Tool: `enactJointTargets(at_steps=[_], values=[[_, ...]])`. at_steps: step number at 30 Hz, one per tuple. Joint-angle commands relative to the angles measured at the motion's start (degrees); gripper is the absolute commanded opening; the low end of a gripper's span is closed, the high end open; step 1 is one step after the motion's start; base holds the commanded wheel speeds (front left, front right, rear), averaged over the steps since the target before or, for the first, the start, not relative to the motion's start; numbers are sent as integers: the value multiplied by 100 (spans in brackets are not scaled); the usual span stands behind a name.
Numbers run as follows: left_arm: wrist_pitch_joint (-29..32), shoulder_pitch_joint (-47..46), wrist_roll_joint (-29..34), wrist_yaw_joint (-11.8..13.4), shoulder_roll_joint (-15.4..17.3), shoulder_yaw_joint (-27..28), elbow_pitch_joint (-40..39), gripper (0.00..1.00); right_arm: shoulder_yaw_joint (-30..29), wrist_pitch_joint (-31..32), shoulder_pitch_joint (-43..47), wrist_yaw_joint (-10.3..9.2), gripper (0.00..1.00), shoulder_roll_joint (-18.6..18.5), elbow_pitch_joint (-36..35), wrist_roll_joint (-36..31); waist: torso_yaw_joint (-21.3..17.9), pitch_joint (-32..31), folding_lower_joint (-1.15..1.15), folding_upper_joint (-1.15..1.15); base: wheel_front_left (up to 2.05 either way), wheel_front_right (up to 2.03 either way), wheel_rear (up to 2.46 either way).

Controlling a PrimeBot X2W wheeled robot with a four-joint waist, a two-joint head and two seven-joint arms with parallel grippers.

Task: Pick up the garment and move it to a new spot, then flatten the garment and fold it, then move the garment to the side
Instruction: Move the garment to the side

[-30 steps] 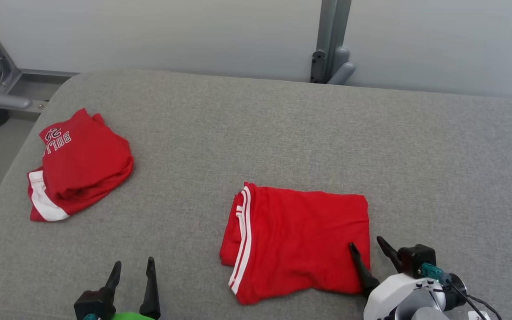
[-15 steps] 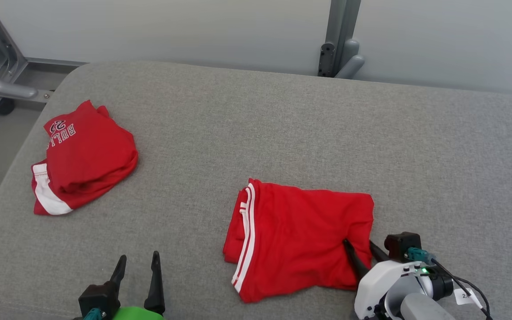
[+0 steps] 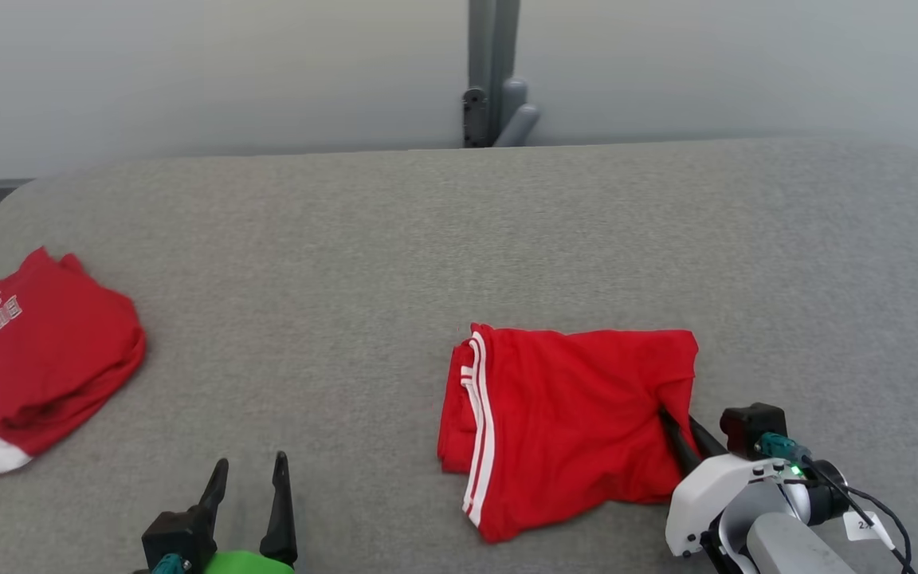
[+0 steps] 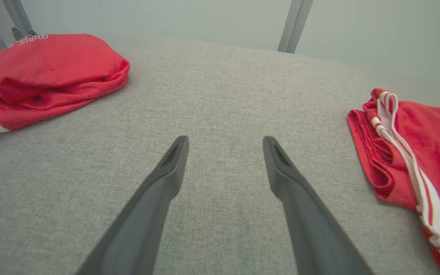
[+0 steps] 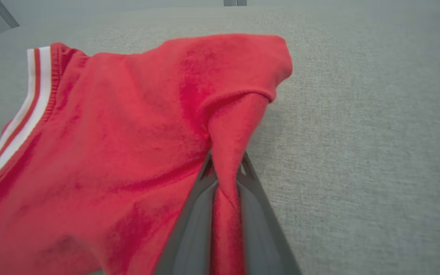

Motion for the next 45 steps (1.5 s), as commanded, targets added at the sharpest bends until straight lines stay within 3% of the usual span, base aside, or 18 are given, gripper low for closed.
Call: enactJointTargets(at_steps=[1,8,16,21,32,39,45], values=[[-1,-90,-54,-32,15,-49,-25,100,-63,-25,58,-13,0,-29,-50,-80,-922,-57,0,0,0,0,0],[-1,-232,-33,-78,15,-199,-61,100,-77,-25,106,-12,0,50,-184,-124,-2022,9,0,0,0,0,0],[-1,-450,168,-160,16,-407,-198,100,241,-26,-4,-12,0,21,-251,-160,-2502,279,0,0,0,0,0],[-1,-669,421,-264,23,-556,-219,100,251,-26,-264,-12,0,-61,-358,-106,-2237,663,0,0,0,0,0],[-1,-1167,1067,-477,155,-541,-502,100,-404,-27,-1707,-11,0,-669,-162,-288,-999,1891,0,0,0,0,0],[-1,-1440,1259,-503,223,-521,-750,100,-1712,-27,-2746,-12,0,-1262,617,-516,-385,2492,0,0,0,0,0],[-2,-1527,1319,-494,214,-520,-936,100,-2962,-26,-3104,-12,0,-1884,1186,-1332,-151,2664,0,0,0,0,0]])
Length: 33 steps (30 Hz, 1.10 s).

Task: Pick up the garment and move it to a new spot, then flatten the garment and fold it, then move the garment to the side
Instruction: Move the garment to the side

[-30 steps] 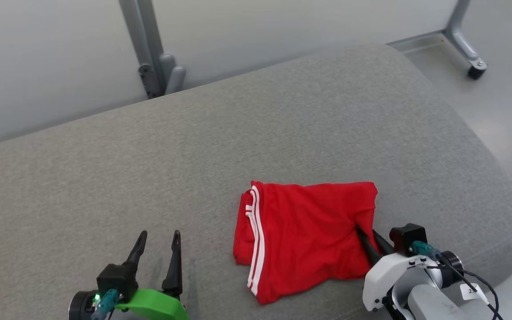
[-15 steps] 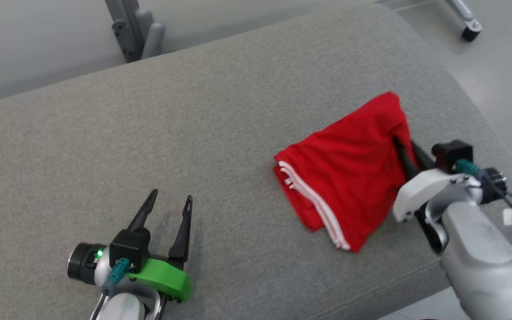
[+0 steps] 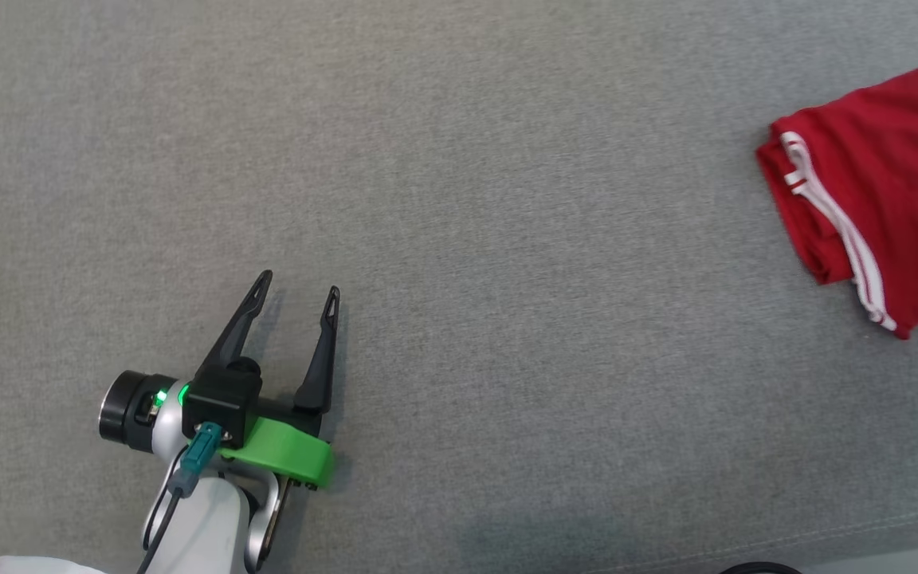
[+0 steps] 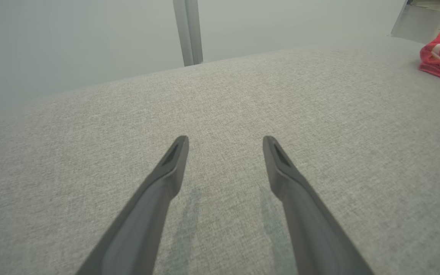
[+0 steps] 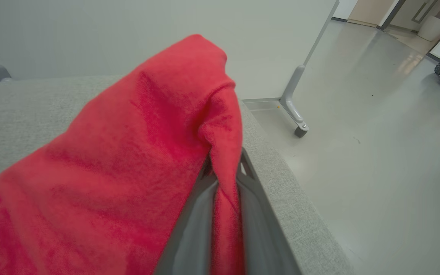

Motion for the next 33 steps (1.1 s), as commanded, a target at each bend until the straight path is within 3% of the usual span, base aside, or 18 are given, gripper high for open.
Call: enactJointTargets(at_steps=[1,6,10,11,17,20,33], values=[[-2,-108,45,-10,22,7,-51,100,-423,-26,-100,-11,0,-255,167,-313,701,686,-1,0,0,0,0],[-2,-126,56,28,9,10,-88,100,-1439,-26,4,-11,0,-497,414,-1064,694,634,-1,0,0,0,0],[-2,-135,58,30,11,10,-88,100,-1847,-26,-29,-11,0,-558,477,-1439,641,603,-1,0,0,0,0],[-2,-143,60,25,13,5,-82,100,-1952,-26,-61,-11,100,-571,452,-1552,627,597,-1,0,0,0,0],[-2,-182,65,4,0,-36,-24,100,-2436,-26,-122,-11,100,-581,453,-2123,602,468,-1,0,0,0,0],[-2,-140,4,13,-20,-21,38,100,-2306,-26,-112,-10,100,-436,250,-2215,616,290,-1,0,0,0,0],[-2,333,-248,115,-128,252,344,100,287,-22,558,-10,100,475,-1192,-684,478,-707,-1,0,0,0,0]])
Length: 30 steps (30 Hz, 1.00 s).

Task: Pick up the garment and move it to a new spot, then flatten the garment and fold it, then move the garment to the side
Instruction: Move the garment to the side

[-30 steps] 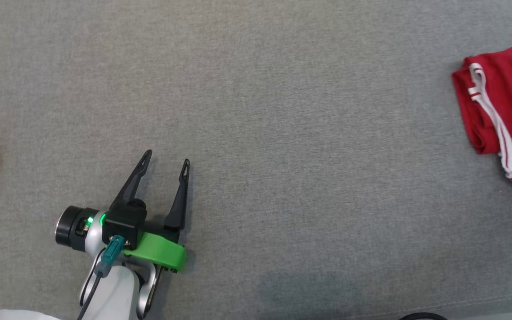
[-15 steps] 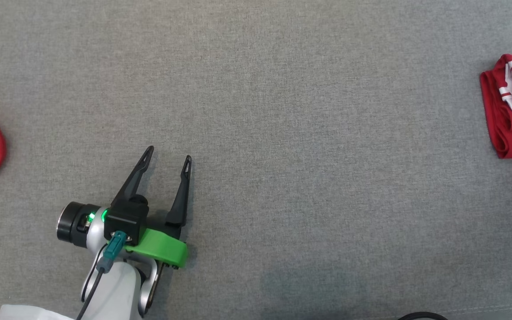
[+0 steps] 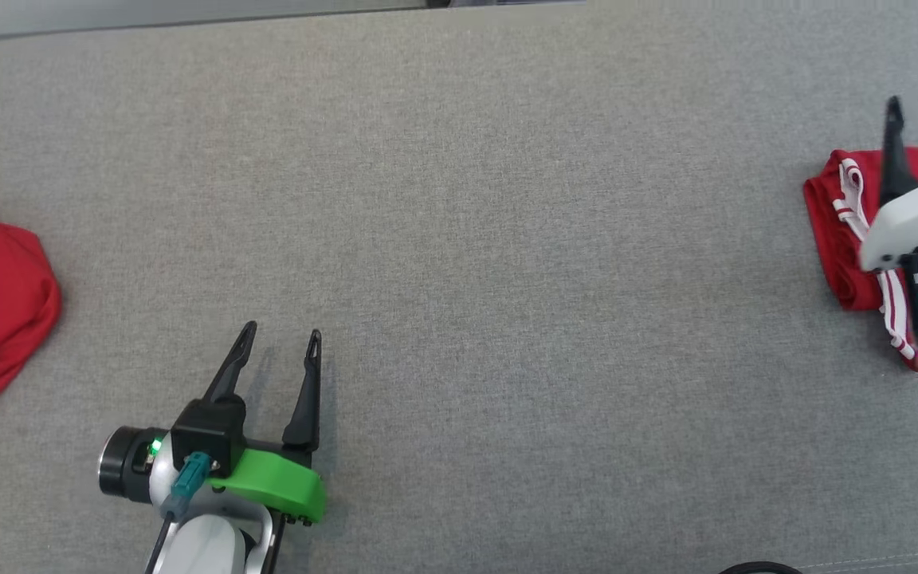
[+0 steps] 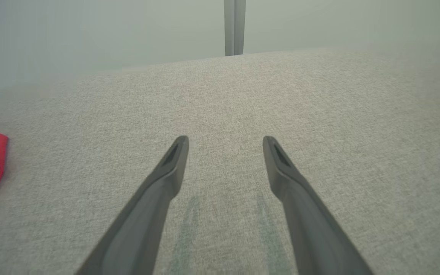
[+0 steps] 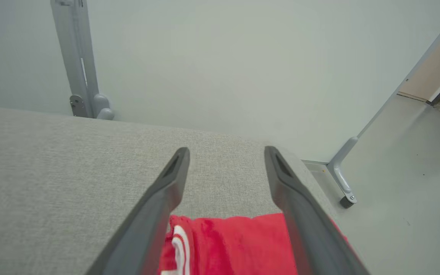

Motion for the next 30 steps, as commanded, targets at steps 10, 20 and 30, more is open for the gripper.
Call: enactJointTargets(at_steps=[10,20,30], values=[[-1,474,-184,159,-35,409,139,100,1076,-15,1617,-9,100,968,-1421,628,-146,-978,0,0,0,0,0],[-1,924,-391,279,-44,607,232,100,1293,-15,2675,-9,100,1300,-1721,860,-130,-1560,0,0,0,0,0],[-2,1327,-448,321,-45,716,273,100,1382,-15,3361,-9,100,1419,-2033,982,-160,-1989,0,0,0,0,0]])
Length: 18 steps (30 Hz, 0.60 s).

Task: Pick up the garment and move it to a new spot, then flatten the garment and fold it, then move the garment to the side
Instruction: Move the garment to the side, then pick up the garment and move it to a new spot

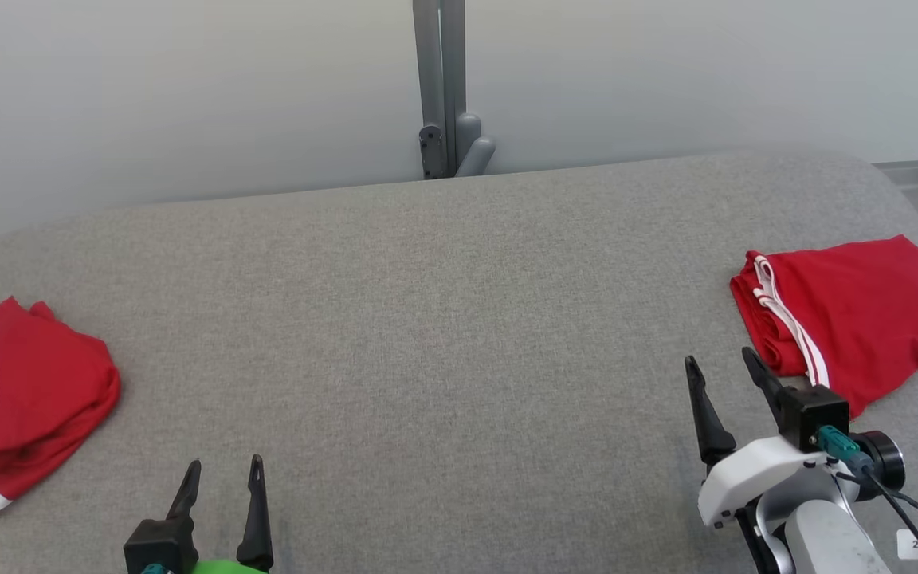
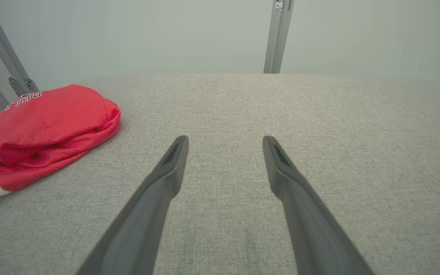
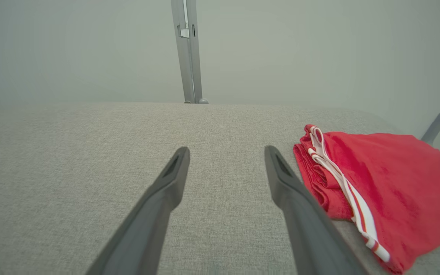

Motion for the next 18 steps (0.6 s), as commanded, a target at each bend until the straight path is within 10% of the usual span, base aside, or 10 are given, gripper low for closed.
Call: enactJointTargets(at_steps=[1,18], values=[[-1,95,-35,24,7,20,14,100,16,-15,104,-9,100,-11,-46,12,-6,-146,0,0,0,0,0],[-1,227,-104,96,7,131,74,100,253,-15,470,-9,100,8,-140,143,79,-239,0,0,0,0,0]])
